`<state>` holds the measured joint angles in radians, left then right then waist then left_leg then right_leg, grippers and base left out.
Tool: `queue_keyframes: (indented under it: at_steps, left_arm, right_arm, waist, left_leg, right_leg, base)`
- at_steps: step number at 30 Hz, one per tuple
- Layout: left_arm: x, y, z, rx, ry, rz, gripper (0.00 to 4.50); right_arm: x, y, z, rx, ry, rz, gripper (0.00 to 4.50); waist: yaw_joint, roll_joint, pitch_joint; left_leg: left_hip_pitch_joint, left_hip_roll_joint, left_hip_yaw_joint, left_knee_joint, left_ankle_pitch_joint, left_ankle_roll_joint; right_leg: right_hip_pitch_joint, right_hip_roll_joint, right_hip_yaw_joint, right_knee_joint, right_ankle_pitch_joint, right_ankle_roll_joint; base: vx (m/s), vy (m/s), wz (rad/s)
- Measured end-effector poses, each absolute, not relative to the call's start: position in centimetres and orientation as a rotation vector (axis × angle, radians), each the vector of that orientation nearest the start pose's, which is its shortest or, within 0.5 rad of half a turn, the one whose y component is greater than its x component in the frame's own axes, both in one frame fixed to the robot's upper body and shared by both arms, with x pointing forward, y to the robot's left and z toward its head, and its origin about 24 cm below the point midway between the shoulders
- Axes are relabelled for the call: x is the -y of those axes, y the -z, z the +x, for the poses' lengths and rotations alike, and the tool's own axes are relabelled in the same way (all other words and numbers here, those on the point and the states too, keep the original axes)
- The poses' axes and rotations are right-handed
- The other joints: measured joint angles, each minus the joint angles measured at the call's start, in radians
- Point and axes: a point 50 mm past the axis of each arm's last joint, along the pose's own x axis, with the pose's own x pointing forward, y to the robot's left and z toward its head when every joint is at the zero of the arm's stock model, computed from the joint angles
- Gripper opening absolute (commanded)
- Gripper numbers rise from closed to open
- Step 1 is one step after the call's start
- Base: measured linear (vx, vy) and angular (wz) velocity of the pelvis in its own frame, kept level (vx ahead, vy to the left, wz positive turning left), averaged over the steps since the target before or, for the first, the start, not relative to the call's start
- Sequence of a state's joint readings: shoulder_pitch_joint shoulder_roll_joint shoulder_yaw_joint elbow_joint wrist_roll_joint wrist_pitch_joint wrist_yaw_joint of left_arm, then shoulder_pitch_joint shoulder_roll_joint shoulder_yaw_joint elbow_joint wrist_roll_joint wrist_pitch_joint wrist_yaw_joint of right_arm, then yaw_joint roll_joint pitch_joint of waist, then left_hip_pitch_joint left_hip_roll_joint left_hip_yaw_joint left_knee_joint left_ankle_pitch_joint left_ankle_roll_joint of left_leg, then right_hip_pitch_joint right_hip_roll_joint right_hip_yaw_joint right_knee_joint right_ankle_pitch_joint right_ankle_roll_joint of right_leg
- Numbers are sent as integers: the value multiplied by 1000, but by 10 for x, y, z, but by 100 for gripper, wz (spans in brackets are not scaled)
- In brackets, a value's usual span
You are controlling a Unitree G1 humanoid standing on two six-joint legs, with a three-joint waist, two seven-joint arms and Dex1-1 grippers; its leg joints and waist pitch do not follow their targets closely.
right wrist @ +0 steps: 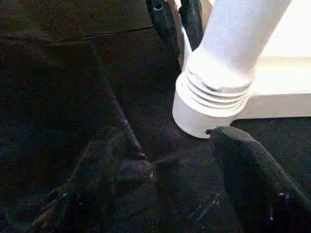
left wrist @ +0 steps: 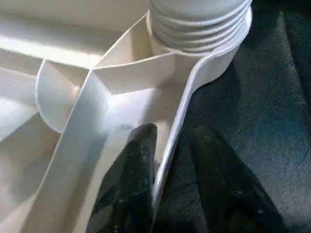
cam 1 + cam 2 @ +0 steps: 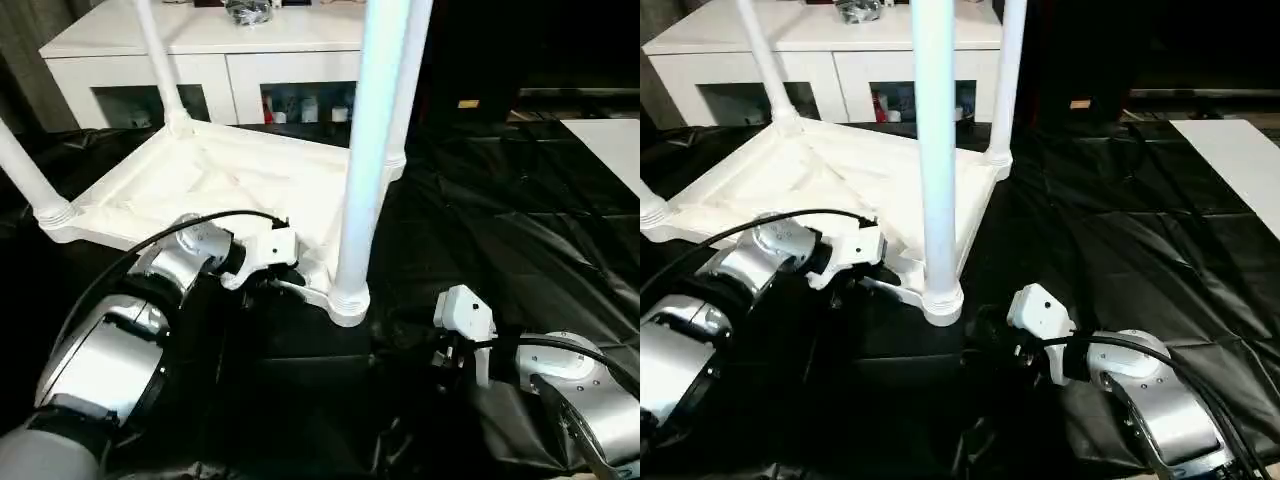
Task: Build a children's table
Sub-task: Rotate table base
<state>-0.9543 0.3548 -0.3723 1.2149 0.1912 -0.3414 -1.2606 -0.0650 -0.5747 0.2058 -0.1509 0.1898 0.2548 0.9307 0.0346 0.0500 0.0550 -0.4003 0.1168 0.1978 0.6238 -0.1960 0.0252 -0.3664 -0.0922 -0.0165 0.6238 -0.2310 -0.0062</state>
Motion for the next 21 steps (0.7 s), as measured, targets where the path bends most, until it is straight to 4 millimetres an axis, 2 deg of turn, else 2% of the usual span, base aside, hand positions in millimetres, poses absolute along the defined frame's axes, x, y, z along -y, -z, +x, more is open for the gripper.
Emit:
queue_keyframes:
  at_steps: [8,13,18,21]
  left_arm:
    - [-145,-71,355,-545,1408,659,54]
    - [-144,-65,349,-564,1405,592,42]
    - [-141,-54,336,-527,1340,514,29]
    - [-139,-48,329,-520,1253,481,27]
  right_arm:
    - [162,-60,233,-301,-1110,-319,311]
    - [163,-59,238,-276,-1036,-304,311]
    - [180,-61,247,-268,-889,-303,311]
    - [185,-62,251,-266,-848,-305,311]
  waist:
    - [-1,1,-1]
    - [-8,7,-5]
    - [-13,14,-14]
    - [-21,14,-16]
  left_leg:
    - [0,0,1,-1,-1,2]
    - [1,0,2,-2,-3,5]
    - [6,0,5,-3,-5,8]
    - [13,0,5,-4,-6,8]
  right_leg:
    - [0,0,0,-3,0,0]
    - [1,-1,0,-9,1,-2]
    - [5,-2,1,-12,1,-2]
    - [7,-4,1,-13,1,-2]
  base:
    - [0,0,0]
    - [0,0,0]
    - [0,0,0]
    - [0,0,0]
